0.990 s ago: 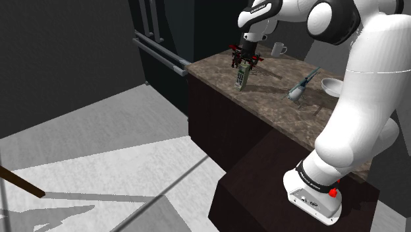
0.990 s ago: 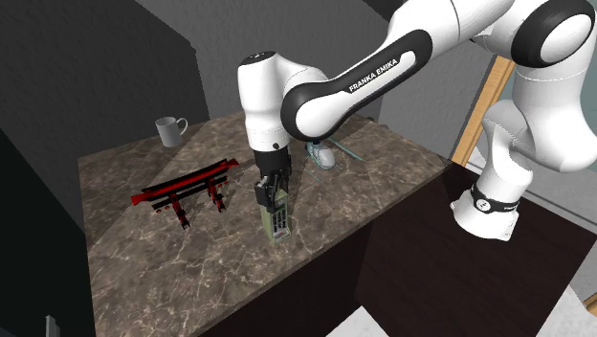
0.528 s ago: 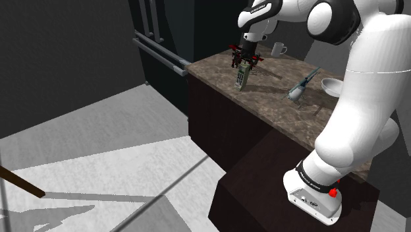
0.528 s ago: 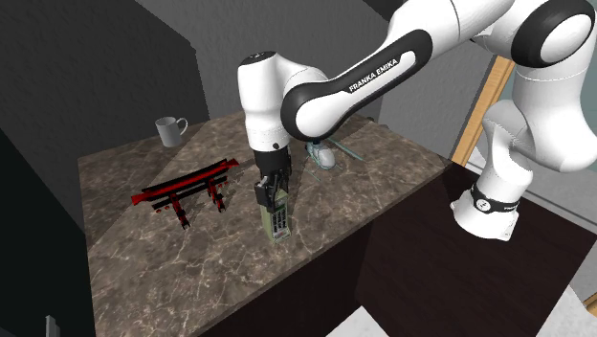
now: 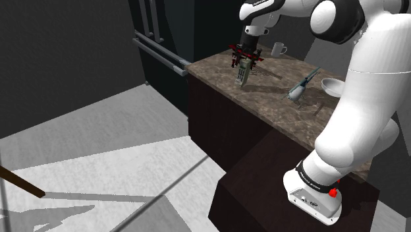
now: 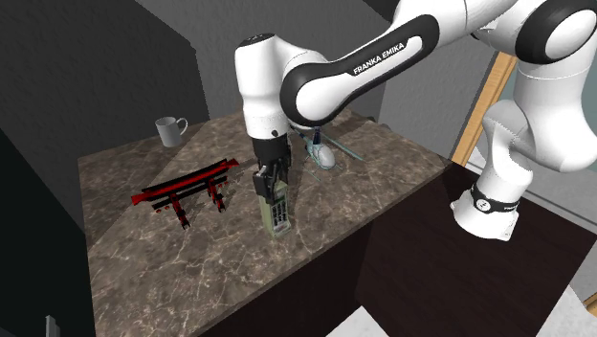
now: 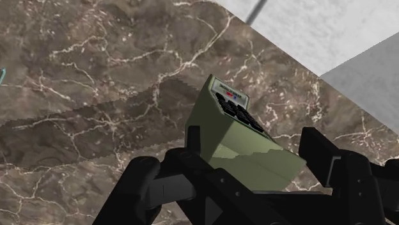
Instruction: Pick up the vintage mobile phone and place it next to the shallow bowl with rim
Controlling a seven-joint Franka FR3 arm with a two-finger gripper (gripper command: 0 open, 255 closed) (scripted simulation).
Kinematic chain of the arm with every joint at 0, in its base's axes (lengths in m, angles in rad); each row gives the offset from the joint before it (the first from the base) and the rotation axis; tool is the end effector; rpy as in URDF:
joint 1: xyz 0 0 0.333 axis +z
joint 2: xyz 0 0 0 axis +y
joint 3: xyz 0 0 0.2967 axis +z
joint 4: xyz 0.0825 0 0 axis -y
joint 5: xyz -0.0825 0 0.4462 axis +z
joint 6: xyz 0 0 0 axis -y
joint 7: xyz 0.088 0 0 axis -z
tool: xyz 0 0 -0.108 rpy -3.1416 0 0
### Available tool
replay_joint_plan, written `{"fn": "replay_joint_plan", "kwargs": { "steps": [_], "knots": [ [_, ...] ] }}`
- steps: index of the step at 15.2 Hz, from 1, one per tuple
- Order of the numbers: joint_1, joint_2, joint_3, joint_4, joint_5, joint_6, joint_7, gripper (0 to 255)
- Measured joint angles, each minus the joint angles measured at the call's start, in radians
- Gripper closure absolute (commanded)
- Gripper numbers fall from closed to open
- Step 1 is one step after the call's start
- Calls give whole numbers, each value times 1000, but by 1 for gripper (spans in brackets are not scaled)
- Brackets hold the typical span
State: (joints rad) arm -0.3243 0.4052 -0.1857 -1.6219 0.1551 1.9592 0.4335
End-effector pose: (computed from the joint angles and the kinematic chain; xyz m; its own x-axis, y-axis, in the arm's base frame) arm 0.6303 -0.3280 0.3413 0.5446 -0.8345 -0.0837 -0.8386 -0.5437 -0.0349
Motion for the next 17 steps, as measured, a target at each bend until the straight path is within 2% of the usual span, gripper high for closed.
{"fn": "replay_joint_plan", "kwargs": {
  "steps": [17],
  "knots": [
    [-3,-43,-6,169,-15,-209,23,255]
  ]
}}
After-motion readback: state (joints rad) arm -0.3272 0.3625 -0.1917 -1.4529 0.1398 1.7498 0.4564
